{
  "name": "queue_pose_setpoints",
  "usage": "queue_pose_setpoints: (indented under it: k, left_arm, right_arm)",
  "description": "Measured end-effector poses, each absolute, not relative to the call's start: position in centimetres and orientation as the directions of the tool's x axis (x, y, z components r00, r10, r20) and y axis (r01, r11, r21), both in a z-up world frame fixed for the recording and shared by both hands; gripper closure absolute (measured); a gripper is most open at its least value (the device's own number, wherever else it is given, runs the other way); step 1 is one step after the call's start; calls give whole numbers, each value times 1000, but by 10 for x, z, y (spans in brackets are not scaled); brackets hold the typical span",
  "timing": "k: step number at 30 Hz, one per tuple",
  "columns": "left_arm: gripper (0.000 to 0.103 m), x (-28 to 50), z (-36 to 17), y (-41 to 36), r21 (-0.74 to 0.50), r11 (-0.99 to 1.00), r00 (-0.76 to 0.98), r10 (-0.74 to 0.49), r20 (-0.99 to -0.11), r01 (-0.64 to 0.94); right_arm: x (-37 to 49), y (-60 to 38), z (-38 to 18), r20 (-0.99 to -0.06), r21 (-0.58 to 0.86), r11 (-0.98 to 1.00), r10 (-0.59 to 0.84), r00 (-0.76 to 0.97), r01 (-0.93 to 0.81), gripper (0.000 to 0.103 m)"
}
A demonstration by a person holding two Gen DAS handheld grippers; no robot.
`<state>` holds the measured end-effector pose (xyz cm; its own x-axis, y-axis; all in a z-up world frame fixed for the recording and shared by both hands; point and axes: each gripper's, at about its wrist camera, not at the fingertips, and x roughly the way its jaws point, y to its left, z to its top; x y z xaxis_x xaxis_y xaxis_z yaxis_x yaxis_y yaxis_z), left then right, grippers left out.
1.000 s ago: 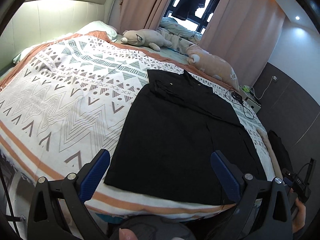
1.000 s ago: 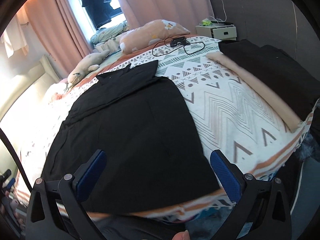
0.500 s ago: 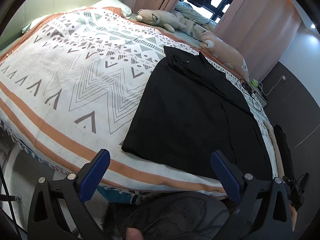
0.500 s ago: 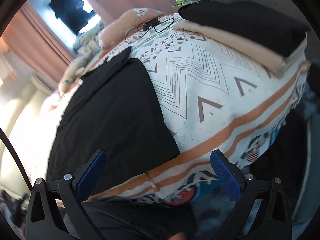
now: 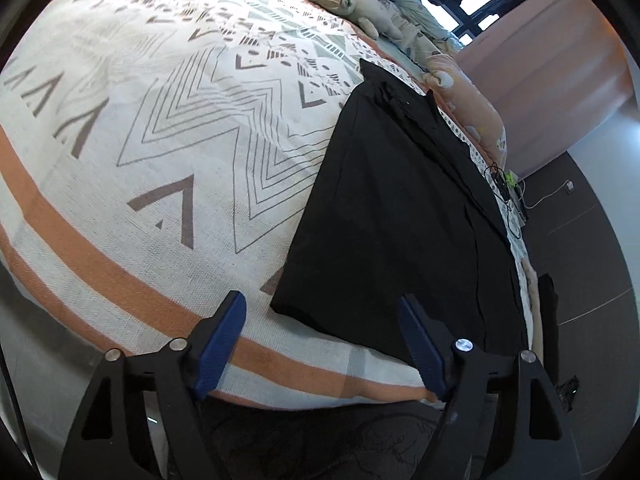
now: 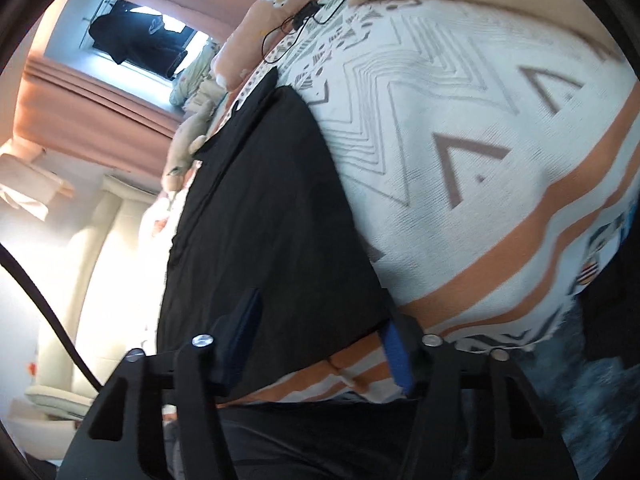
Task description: Fold large clothes
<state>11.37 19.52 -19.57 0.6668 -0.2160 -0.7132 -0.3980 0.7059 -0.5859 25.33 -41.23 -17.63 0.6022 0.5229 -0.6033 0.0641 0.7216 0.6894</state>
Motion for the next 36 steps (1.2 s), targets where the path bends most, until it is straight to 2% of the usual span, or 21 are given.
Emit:
queue_pose_setpoints:
  k: [7, 9, 12, 15, 22, 23, 26, 28, 29, 30, 33, 36]
  left_arm:
    - [28, 122, -201, 207, -649, 644, 672, -271, -689, -405]
    - [41, 126, -206, 209, -705, 597, 681, -334, -652, -383]
    - [42, 134, -213, 205, -744, 560, 675, -391, -625, -365]
    - [42, 141, -212, 201, -805, 507, 696, -456, -554, -308]
    - [43, 164, -207, 195, -719, 601, 675, -371, -638, -349]
    - [52, 168, -208, 194, -707, 611, 668, -363, -650, -356]
    - [64, 178, -212, 193, -694, 620, 657, -357, -664, -366]
    - [77, 182, -214, 192, -683, 626, 647, -350, -677, -376]
    - [87, 183, -215, 192, -677, 626, 642, -345, -685, -386]
    - [89, 183, -215, 192, -675, 626, 643, -339, -686, -390]
    - [94, 177, -210, 193, -694, 615, 673, -334, -659, -374]
    - [97, 169, -201, 197, -729, 591, 710, -342, -615, -347]
  right_arm:
    - [271, -429, -190, -542, 756, 653, 587, 602, 44, 51]
    - [277, -431, -196, -532, 767, 640, 601, 596, 40, 51]
    - [283, -433, -209, -512, 788, 614, 623, 591, 35, 51]
    - [288, -434, -218, -489, 807, 590, 648, 585, 20, 51]
    - [299, -440, -226, -511, 783, 621, 618, 598, 28, 51]
    - [299, -438, -225, -514, 779, 627, 610, 603, 30, 51]
    - [306, -440, -223, -532, 757, 653, 581, 616, 37, 53]
    - [312, -440, -223, -557, 732, 679, 550, 622, 55, 63]
    - [313, -436, -223, -568, 722, 689, 539, 622, 62, 73]
    - [316, -436, -224, -578, 712, 698, 527, 623, 70, 84]
    - [315, -436, -224, -564, 715, 697, 532, 632, 52, 100]
    - [305, -423, -211, -539, 718, 695, 538, 648, 21, 103]
